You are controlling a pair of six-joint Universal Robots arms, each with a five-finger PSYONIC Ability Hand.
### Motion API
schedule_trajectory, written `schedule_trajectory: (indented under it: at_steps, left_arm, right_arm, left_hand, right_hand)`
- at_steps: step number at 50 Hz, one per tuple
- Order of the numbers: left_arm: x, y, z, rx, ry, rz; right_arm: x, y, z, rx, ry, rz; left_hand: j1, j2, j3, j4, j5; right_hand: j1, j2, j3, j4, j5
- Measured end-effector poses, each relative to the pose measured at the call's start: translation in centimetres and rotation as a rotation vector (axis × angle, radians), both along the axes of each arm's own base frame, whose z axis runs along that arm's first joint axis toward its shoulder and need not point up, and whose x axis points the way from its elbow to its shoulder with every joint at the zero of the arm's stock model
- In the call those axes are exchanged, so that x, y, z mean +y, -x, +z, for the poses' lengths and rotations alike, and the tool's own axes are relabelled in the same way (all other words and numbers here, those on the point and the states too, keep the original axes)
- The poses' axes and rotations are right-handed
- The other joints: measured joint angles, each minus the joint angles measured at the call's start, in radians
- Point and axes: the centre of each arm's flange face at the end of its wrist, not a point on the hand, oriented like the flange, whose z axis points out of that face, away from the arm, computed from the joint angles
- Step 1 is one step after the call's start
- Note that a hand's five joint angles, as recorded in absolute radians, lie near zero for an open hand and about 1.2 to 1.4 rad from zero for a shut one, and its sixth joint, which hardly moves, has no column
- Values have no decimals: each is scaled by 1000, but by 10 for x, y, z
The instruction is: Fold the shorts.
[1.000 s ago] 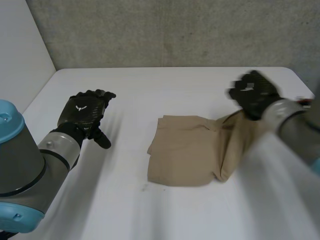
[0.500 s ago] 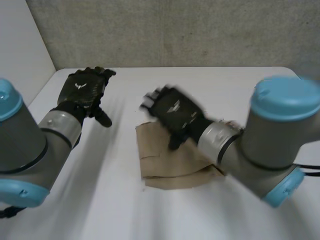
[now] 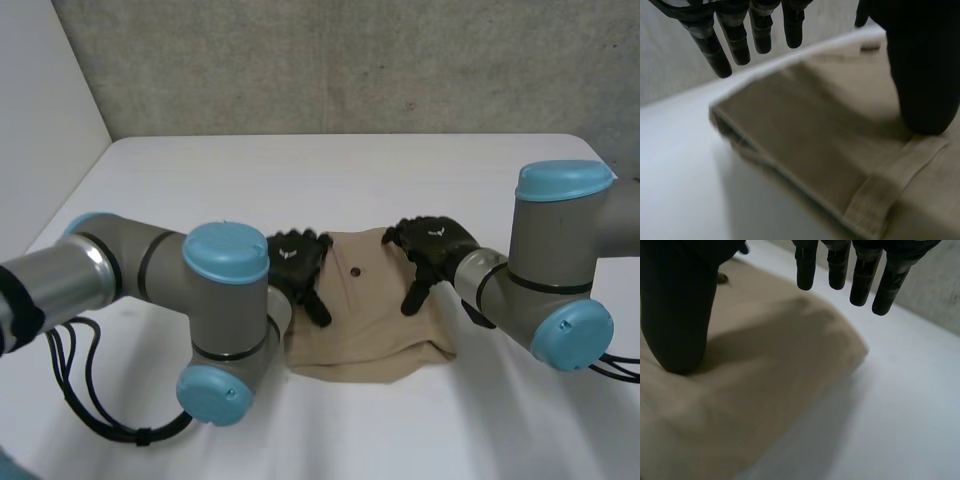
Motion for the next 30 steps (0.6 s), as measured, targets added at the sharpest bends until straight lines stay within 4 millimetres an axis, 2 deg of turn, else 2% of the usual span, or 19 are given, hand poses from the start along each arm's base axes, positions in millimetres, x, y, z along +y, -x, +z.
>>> schedule_trajectory:
  at_steps: [6, 10, 14, 15, 16, 17, 18, 19, 20, 22, 23, 24, 26, 28, 29, 30]
  left_arm:
    - [6, -8, -16, -70, -76, 10]
    - [10, -12, -16, -95, -104, 6]
    - [11, -12, -1, -85, -92, -1]
    - [11, -12, 8, -71, -76, -4]
    - [11, -12, 8, -71, -76, -4]
    - [9, -11, 31, -34, -35, -9]
    - [9, -11, 37, -24, -25, -11]
    - [9, -11, 44, -13, -13, -12]
    - [8, -12, 59, 14, 17, -14]
    - [8, -12, 59, 14, 17, -14]
    - [7, -19, 105, 91, 104, -6]
    - [6, -25, 125, 122, 142, 5]
    - [4, -36, 153, 162, 197, 28]
    - [2, -45, 169, 183, 229, 48]
    - [0, -62, 194, 209, 274, 88]
    - [-1, -71, 204, 218, 292, 108]
  right_arm:
    - [-2, 9, -17, 59, -47, -4]
    - [-3, 15, -19, 106, -37, 8]
    - [-4, 16, -10, 117, 0, 16]
    - [-5, 16, -1, 108, 25, 16]
    - [-5, 16, -1, 108, 25, 16]
    - [-5, 15, 9, 92, 52, 14]
    - [-5, 14, 28, 54, 100, 4]
    - [-6, 14, 35, 38, 120, -2]
    - [-6, 14, 50, 3, 157, -17]
    - [-6, 14, 50, 3, 157, -17]
    - [-6, 16, 75, -56, 218, -48]
    - [-5, 21, 108, -133, 298, -104]
    - [-3, 27, 132, -187, 356, -157]
    - [-1, 31, 145, -209, 389, -187]
    - [5, 40, 168, -240, 448, -246]
    - [7, 44, 178, -249, 474, -272]
  left_hand:
    - [-11, 0, 0, 0, 0]
    - [-28, -8, 0, 0, 0]
    - [-31, -13, 0, 0, 0]
    - [-31, -13, 0, 0, 0]
    - [-31, -13, 0, 0, 0]
    - [-31, -13, 0, 0, 0]
    - [-31, -13, 0, 0, 0]
    - [-31, -13, 0, 0, 0]
    - [-31, -13, 0, 0, 0]
    - [-31, -13, 0, 0, 0]
    - [-31, -13, 0, 0, 0]
    - [-31, -13, 0, 0, 0]
    - [-31, -13, 0, 0, 0]
    - [-31, -13, 0, 0, 0]
    - [-31, -13, 0, 0, 0]
    - [-31, -13, 0, 0, 0]
  right_hand:
    - [-26, 0, 0, 0, 0]
    - [-47, 0, -7, 0, 0]
    - [-48, 0, -7, 0, 0]
    - [-48, 0, -7, 0, 0]
    - [-48, 0, -7, 0, 0]
    - [-48, 0, -7, 0, 0]
    - [-48, 0, -7, 0, 0]
    - [-48, 0, -7, 0, 0]
    - [-48, 0, -7, 0, 0]
    - [-48, 0, -7, 0, 0]
    - [-48, 0, -7, 0, 0]
    - [-49, 0, -7, 0, -5]
    - [-49, 0, -7, 0, -5]
    - [-49, 0, -7, 0, -5]
    - [-49, 0, -7, 0, -5]
    - [-49, 0, -7, 0, -5]
